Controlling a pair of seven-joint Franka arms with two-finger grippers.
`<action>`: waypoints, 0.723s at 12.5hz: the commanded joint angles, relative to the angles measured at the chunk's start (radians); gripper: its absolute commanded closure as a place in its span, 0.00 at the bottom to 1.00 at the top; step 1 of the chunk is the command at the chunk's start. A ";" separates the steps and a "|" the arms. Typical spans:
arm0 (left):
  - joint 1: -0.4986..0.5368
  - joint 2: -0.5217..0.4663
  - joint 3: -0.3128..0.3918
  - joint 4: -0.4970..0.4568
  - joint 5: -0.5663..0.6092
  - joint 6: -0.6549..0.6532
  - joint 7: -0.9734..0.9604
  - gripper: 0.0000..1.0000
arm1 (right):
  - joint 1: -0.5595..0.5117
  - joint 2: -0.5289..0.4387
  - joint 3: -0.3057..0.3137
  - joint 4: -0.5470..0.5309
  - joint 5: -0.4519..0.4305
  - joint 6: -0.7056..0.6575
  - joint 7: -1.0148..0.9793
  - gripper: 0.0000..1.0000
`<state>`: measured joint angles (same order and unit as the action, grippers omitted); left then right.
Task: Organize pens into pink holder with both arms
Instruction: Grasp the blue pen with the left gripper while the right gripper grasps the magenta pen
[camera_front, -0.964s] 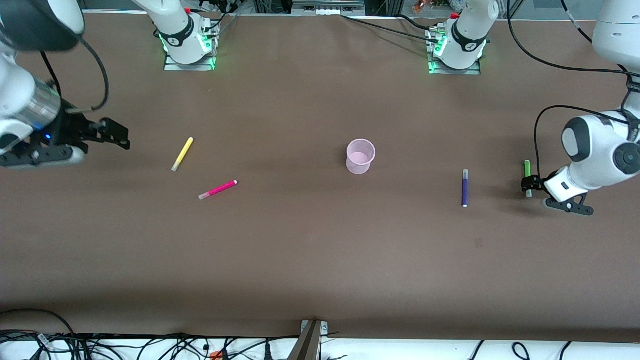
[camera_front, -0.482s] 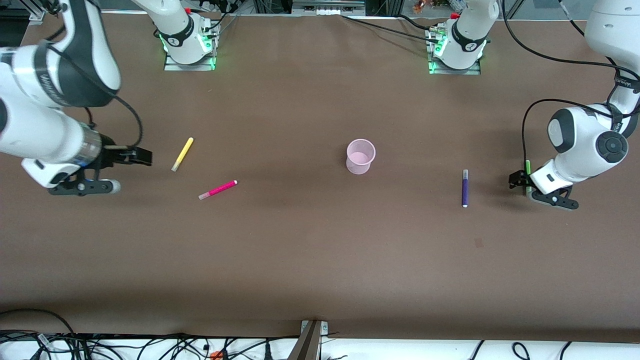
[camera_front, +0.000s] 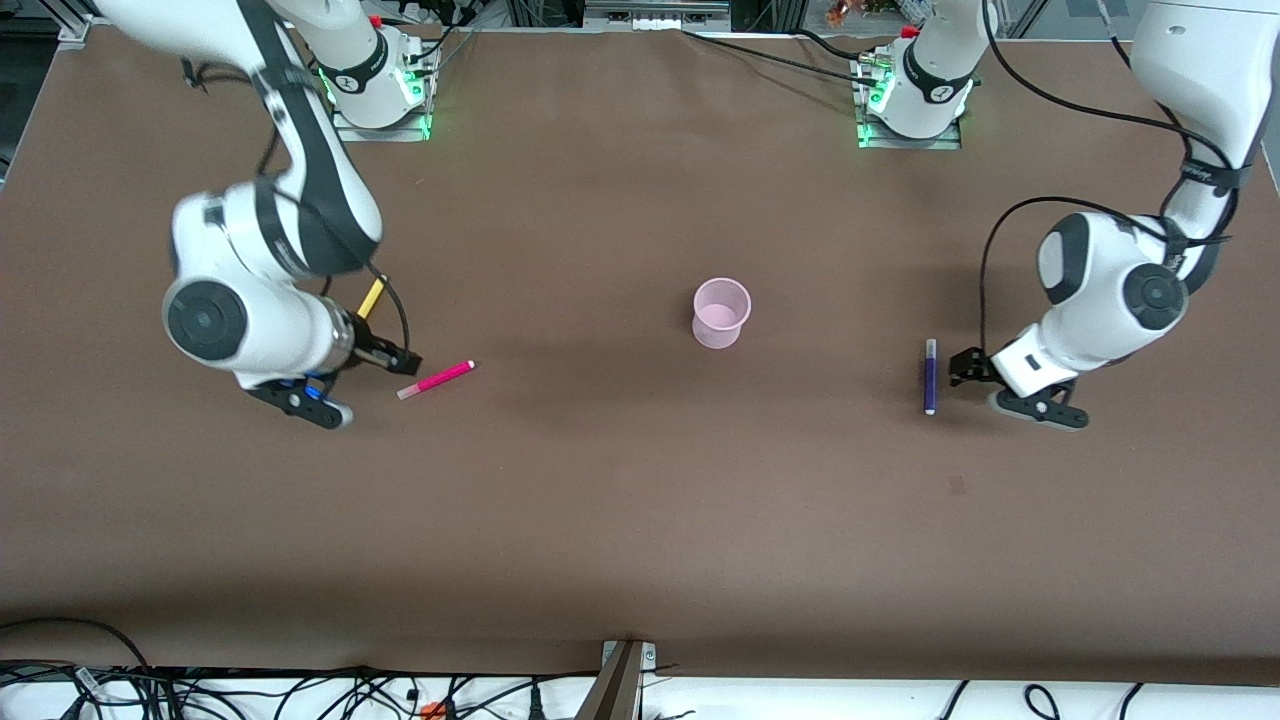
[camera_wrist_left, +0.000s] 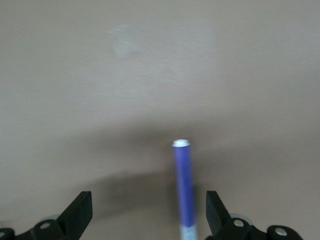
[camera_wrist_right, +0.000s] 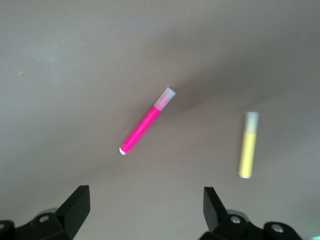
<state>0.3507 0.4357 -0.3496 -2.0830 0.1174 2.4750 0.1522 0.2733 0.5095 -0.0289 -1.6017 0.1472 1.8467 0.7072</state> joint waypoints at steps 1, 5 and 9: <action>-0.033 0.087 -0.008 0.040 -0.005 0.050 -0.022 0.04 | -0.008 0.047 0.001 -0.068 0.095 0.127 0.131 0.00; -0.033 0.139 -0.003 0.069 -0.002 0.085 0.004 0.44 | 0.062 0.073 0.001 -0.139 0.097 0.262 0.257 0.00; -0.033 0.156 0.001 0.073 -0.001 0.082 0.015 0.82 | 0.084 0.099 0.000 -0.202 0.097 0.364 0.288 0.00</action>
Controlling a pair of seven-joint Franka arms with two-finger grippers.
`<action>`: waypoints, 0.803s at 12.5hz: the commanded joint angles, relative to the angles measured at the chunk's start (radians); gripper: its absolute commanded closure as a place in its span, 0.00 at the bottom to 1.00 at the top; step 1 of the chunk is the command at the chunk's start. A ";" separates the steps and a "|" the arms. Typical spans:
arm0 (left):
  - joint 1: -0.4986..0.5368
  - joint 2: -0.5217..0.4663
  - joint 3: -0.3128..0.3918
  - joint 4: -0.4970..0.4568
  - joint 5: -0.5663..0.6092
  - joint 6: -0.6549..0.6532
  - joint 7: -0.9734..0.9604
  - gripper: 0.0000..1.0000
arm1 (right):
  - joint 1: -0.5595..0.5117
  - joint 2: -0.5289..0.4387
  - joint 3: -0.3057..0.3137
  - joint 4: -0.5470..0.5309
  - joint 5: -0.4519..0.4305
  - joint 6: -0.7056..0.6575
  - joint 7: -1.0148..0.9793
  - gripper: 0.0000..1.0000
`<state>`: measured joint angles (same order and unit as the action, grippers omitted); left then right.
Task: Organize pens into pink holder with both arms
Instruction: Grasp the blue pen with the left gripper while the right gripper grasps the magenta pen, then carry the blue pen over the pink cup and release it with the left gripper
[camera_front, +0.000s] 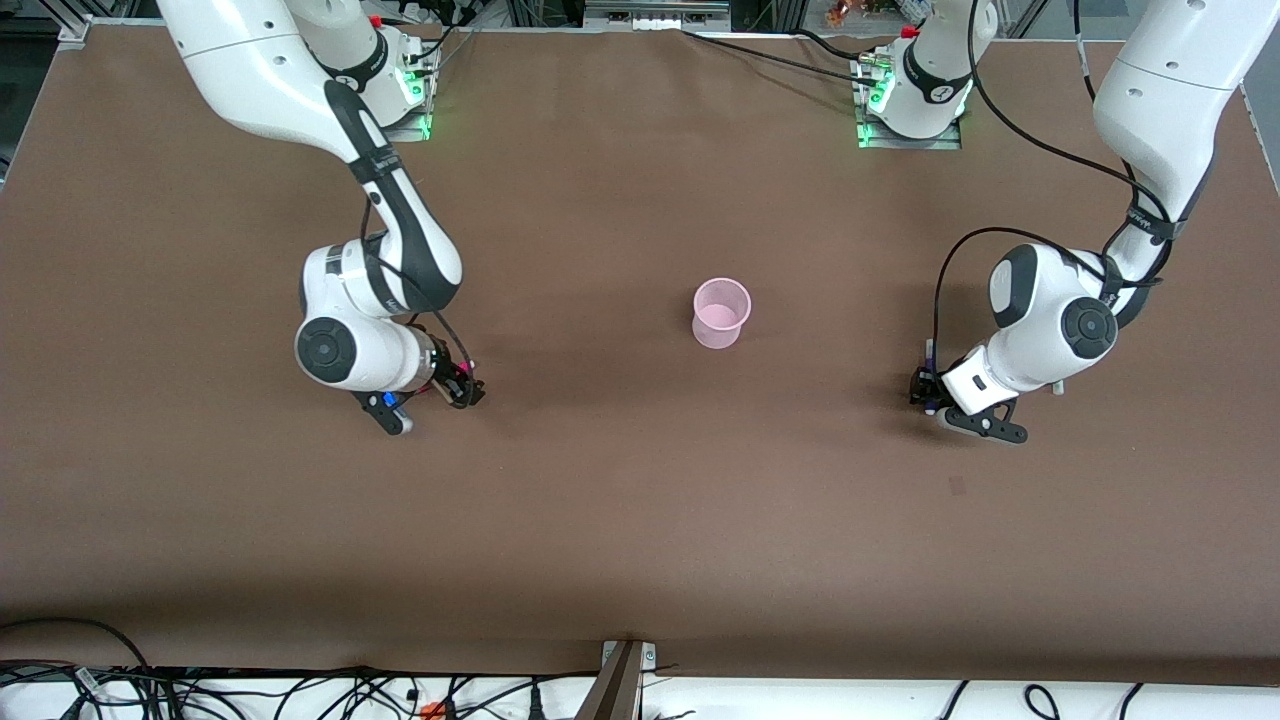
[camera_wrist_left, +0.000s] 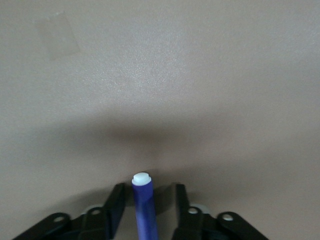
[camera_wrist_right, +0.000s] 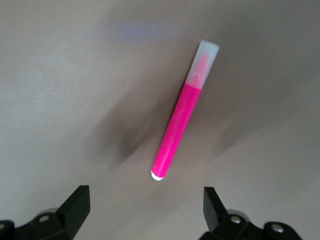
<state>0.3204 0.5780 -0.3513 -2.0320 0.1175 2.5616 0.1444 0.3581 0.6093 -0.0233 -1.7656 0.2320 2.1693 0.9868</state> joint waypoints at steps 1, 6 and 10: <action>-0.004 0.013 0.003 0.022 -0.001 -0.009 0.029 1.00 | -0.002 0.001 -0.006 -0.041 0.012 0.044 0.009 0.00; -0.024 -0.015 -0.021 0.218 -0.004 -0.298 0.066 1.00 | -0.013 0.021 -0.006 -0.048 0.013 0.047 -0.003 0.32; -0.133 -0.006 -0.057 0.469 -0.018 -0.546 0.064 1.00 | -0.013 0.033 -0.006 -0.048 0.018 0.049 -0.007 0.63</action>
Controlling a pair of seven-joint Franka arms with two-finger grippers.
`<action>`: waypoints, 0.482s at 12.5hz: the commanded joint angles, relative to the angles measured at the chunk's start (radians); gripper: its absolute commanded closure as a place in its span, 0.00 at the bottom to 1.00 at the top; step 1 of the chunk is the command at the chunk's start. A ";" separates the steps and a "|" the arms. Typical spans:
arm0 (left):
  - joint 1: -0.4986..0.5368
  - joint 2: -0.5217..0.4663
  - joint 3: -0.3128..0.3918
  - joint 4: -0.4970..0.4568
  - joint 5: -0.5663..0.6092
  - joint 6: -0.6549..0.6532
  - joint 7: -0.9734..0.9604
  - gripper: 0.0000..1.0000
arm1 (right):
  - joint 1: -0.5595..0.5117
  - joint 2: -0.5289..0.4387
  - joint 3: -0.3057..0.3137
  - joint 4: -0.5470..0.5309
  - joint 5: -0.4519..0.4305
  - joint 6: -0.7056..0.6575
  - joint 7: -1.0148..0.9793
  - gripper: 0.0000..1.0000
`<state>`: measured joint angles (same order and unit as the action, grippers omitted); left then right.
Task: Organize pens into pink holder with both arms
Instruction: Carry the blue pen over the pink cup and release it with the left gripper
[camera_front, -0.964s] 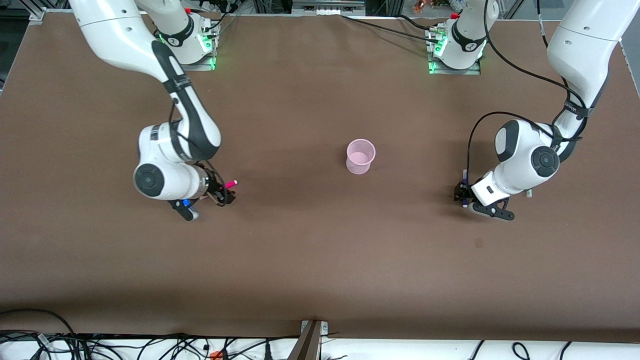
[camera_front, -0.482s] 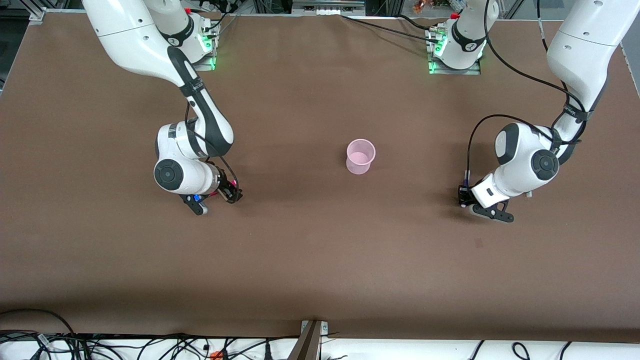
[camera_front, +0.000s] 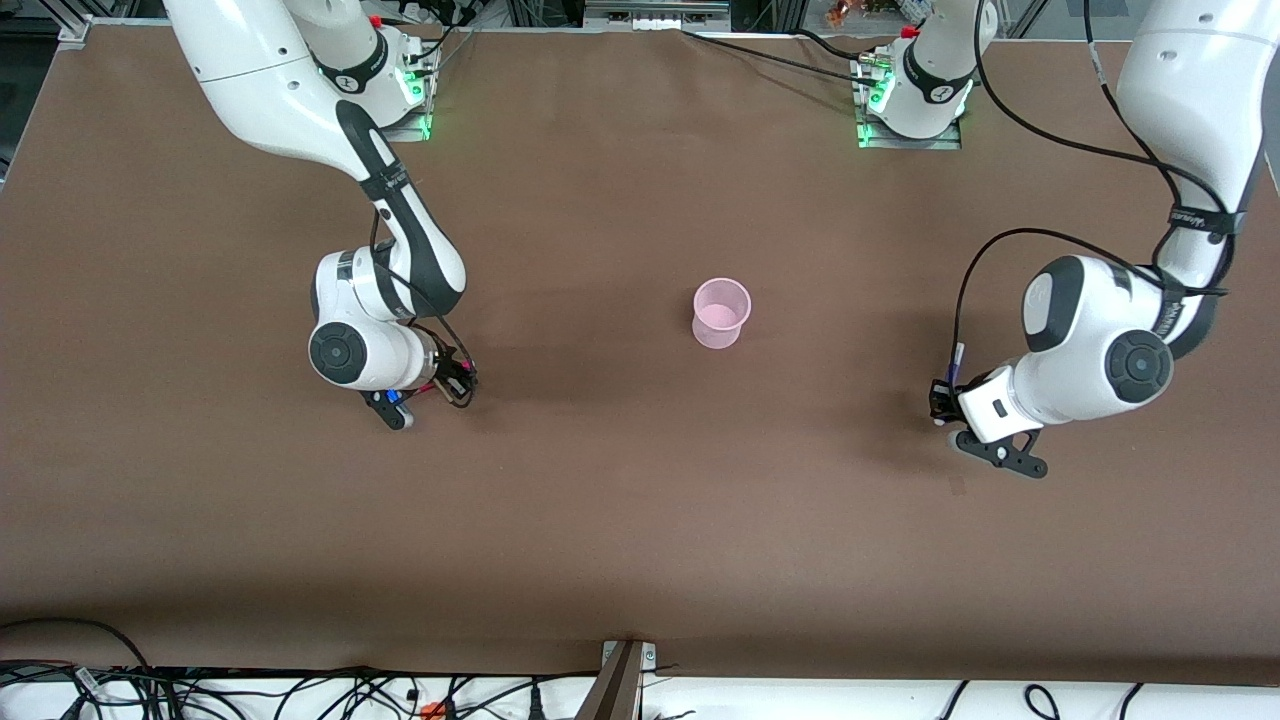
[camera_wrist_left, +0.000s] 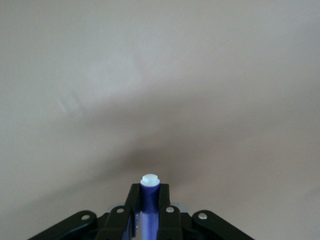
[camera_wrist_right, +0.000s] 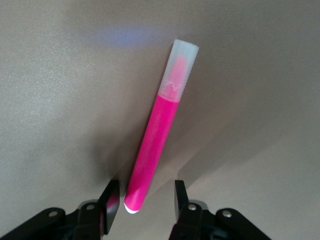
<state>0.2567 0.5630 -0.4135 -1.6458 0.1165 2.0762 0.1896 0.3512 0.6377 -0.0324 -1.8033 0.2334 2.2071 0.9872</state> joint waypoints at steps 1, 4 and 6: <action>-0.111 0.008 -0.016 0.104 -0.026 -0.061 0.010 1.00 | -0.006 0.007 0.003 -0.010 0.017 0.011 -0.007 0.72; -0.190 0.009 -0.102 0.144 -0.188 -0.054 0.016 1.00 | -0.017 0.003 0.005 0.001 0.021 -0.001 -0.015 1.00; -0.229 0.012 -0.157 0.144 -0.297 -0.027 0.021 1.00 | -0.017 -0.016 0.005 0.010 0.024 -0.013 -0.025 1.00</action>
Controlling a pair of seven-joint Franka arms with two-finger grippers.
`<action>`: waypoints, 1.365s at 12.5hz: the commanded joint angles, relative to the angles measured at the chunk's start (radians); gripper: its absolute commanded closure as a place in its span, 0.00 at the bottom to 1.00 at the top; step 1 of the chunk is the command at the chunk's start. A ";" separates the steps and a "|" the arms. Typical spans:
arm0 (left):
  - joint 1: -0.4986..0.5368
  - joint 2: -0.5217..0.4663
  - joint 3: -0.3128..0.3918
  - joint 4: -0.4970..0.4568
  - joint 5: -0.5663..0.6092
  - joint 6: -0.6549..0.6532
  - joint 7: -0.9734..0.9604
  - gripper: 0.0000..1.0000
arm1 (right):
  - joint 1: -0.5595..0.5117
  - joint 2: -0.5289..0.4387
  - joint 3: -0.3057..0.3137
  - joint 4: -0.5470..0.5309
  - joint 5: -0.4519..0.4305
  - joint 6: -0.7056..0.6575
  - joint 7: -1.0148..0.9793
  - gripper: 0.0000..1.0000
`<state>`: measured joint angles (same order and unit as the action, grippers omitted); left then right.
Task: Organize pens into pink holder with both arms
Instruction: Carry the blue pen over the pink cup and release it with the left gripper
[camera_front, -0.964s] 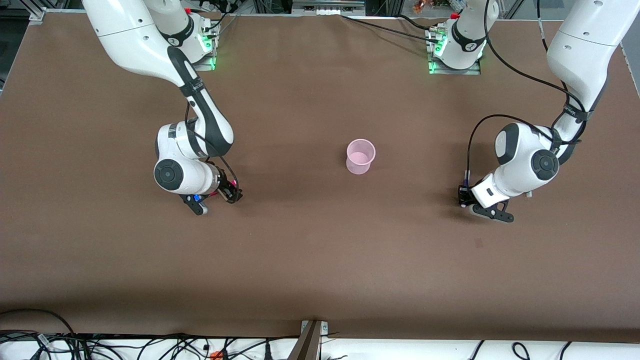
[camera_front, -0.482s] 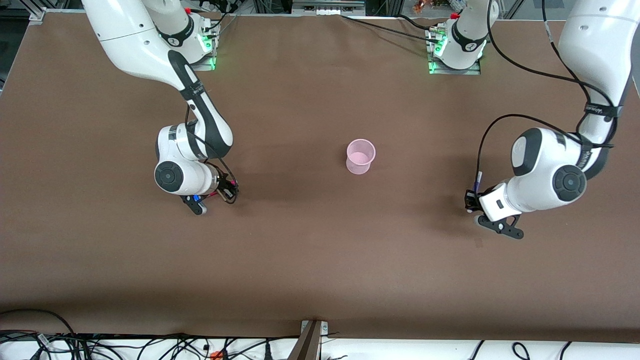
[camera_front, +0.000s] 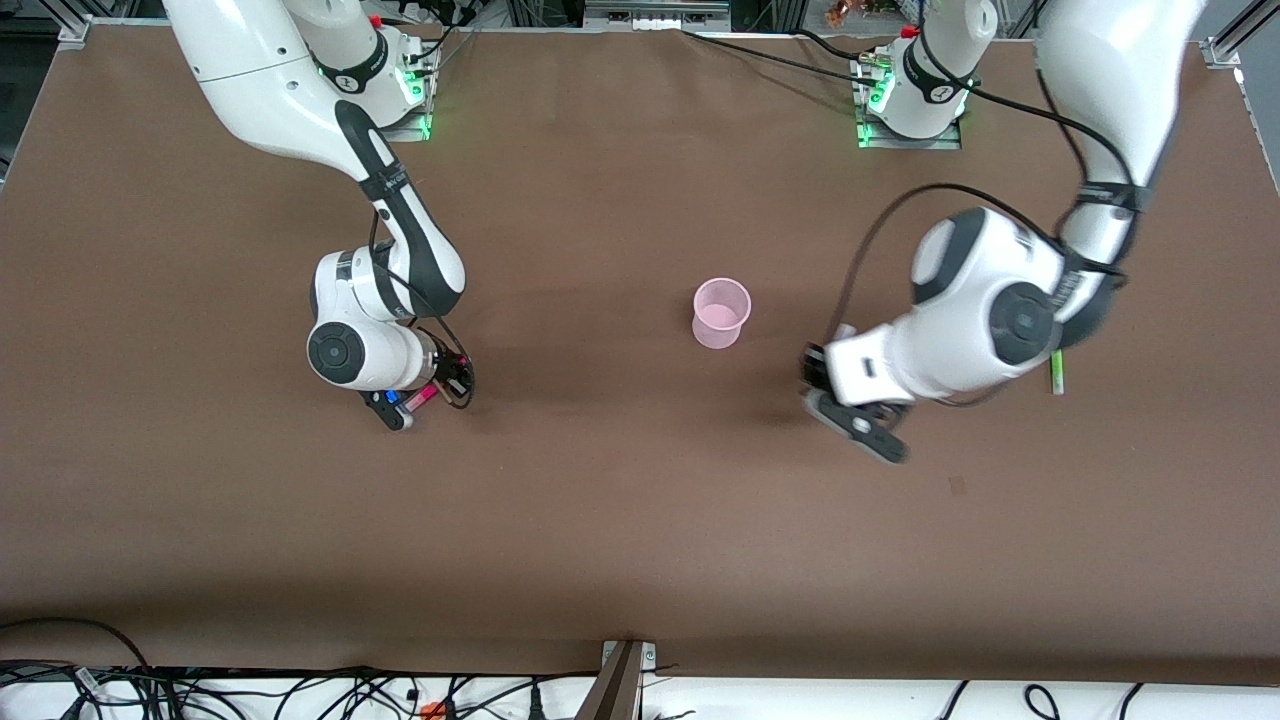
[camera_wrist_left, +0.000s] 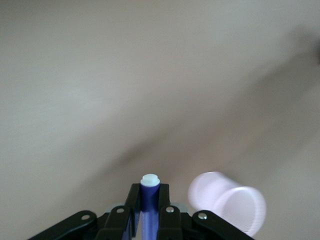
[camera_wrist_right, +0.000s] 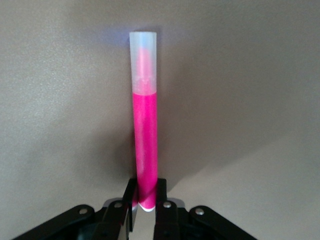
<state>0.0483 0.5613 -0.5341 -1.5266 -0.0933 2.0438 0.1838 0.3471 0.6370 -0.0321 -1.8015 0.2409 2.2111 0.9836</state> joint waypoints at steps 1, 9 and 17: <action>-0.039 0.029 -0.050 0.023 -0.142 0.044 0.045 1.00 | -0.013 -0.026 0.004 0.033 0.017 -0.068 -0.023 1.00; 0.095 0.078 -0.165 -0.134 -0.408 0.110 1.069 1.00 | -0.105 -0.028 -0.002 0.396 0.292 -0.589 -0.014 1.00; 0.272 0.077 -0.420 -0.444 -0.448 0.441 1.154 1.00 | -0.082 -0.033 0.006 0.476 0.460 -0.665 0.282 1.00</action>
<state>0.2768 0.6741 -0.9347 -1.9269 -0.5037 2.4807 1.2871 0.2563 0.5947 -0.0285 -1.3668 0.6807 1.5677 1.1965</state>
